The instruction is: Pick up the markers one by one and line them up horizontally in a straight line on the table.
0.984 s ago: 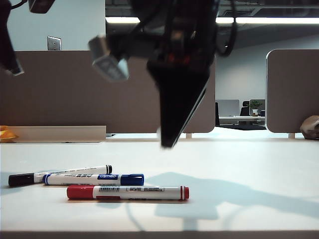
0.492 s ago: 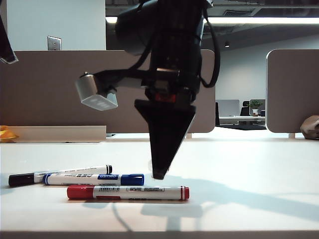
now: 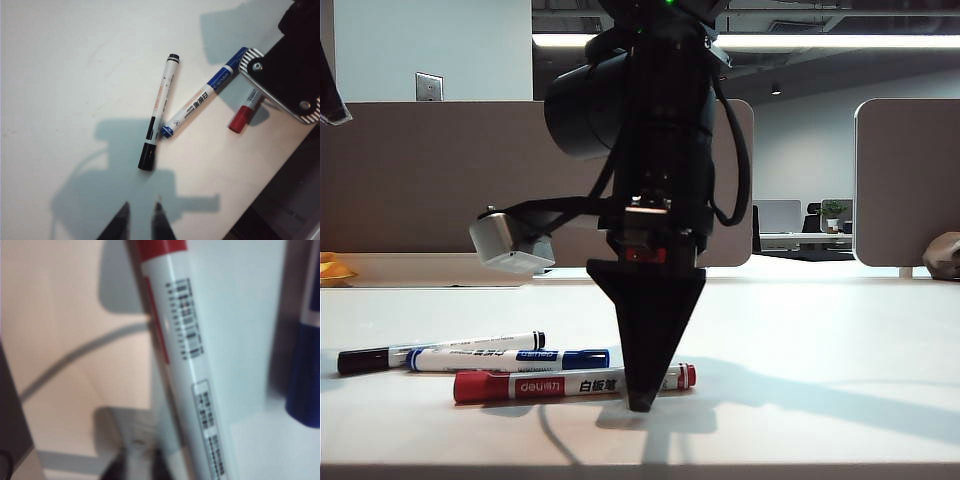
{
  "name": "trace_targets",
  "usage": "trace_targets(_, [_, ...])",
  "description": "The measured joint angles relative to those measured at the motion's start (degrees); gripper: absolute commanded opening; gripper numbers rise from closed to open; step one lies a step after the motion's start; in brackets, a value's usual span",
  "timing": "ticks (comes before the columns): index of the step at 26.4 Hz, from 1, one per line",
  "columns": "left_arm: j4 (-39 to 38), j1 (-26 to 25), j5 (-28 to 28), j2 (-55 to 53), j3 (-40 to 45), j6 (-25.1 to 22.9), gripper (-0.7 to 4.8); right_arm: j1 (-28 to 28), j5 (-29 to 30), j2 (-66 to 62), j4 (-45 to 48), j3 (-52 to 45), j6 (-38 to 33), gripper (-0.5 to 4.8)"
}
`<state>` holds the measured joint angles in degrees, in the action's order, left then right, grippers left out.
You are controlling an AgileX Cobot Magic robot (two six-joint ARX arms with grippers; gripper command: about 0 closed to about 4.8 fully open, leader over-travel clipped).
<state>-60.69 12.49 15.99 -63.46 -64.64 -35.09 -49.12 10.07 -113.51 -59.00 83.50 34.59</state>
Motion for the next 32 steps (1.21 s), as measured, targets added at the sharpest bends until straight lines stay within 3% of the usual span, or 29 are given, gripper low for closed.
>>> trace_targets(14, [0.0, 0.0, 0.0, 0.6, 0.0, 0.0, 0.61, 0.5, -3.5, 0.3, -3.5, 0.1, 0.0, 1.09])
trace_targets(19, [0.0, 0.0, 0.0, 0.7, 0.0, 0.0, 0.61, 0.3, -7.3, 3.9, -3.1, 0.4, 2.2, 1.98])
trace_targets(32, [0.0, 0.0, -0.1, 1.0, 0.0, 0.0, 0.61, 0.4, -11.5, 3.5, -2.1, 0.3, 8.0, 1.99])
